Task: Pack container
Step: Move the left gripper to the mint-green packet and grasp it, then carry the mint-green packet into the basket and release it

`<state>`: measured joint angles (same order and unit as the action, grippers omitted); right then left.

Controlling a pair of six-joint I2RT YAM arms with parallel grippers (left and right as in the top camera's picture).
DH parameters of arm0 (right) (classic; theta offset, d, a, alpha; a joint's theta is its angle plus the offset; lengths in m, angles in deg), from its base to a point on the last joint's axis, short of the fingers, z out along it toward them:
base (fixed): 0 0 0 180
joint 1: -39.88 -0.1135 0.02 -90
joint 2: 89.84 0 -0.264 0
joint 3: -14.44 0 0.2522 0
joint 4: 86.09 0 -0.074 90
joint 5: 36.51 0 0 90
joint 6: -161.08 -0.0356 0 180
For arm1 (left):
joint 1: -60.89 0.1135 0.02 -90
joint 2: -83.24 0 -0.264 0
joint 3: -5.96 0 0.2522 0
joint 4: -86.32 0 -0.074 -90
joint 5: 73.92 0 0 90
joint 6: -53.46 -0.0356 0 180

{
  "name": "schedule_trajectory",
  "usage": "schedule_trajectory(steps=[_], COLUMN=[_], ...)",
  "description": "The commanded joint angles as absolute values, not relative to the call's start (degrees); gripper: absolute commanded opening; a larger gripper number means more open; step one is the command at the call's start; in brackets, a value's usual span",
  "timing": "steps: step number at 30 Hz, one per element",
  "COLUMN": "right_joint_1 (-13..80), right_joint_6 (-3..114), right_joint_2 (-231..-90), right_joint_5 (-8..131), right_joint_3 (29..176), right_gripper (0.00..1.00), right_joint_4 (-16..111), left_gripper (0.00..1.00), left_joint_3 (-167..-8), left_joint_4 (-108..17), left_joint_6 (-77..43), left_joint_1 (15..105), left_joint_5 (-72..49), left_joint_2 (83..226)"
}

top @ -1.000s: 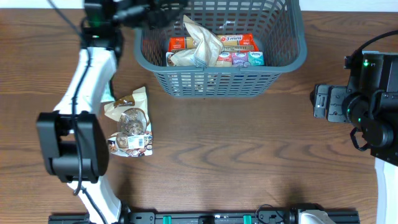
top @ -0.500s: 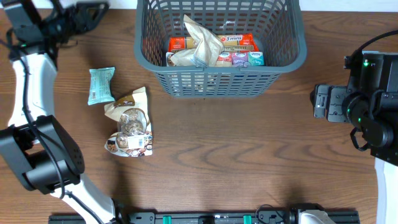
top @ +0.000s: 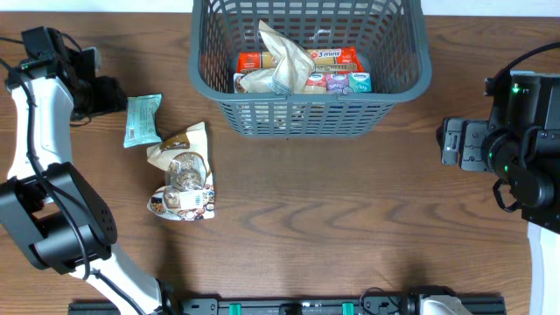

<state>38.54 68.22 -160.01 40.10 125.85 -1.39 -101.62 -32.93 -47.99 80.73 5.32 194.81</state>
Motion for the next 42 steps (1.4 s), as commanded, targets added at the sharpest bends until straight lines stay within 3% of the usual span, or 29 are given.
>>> schedule_trajectory(steps=[1,18,36,39,41,42], right_joint_1=[38.89,38.89,38.89,38.89,38.89,38.89], right_joint_6=[67.26,67.26,67.26,67.26,67.26,67.26], right_joint_2=[-159.48,-159.48,-159.48,-159.48,-159.48,-159.48], right_joint_5=[41.13,41.32,41.32,41.32,41.32,41.32], right_joint_3=[125.70,125.70,125.70,125.70,125.70,125.70], right_gripper=[0.99,0.99,0.99,0.99,0.99,0.99], right_joint_4=[-2.07,-2.79,-3.64,-3.64,-3.64,-3.64], left_gripper=[0.67,0.68,0.67,0.51,0.19,0.11], left_joint_3=[-101.88,-101.66,-101.66,-101.66,-101.66,-101.66], left_joint_4=[-33.50,-37.59,-38.46,-38.88,-39.08,-39.19], left_joint_6=[-50.44,-48.18,-45.45,-45.47,-45.47,-45.47], left_joint_1=[80.71,73.67,72.16,71.66,71.42,71.40], left_joint_5=[15.55,15.50,14.61,14.61,14.61,14.61], left_joint_2=[193.85,200.73,209.30,209.63,209.63,209.63])
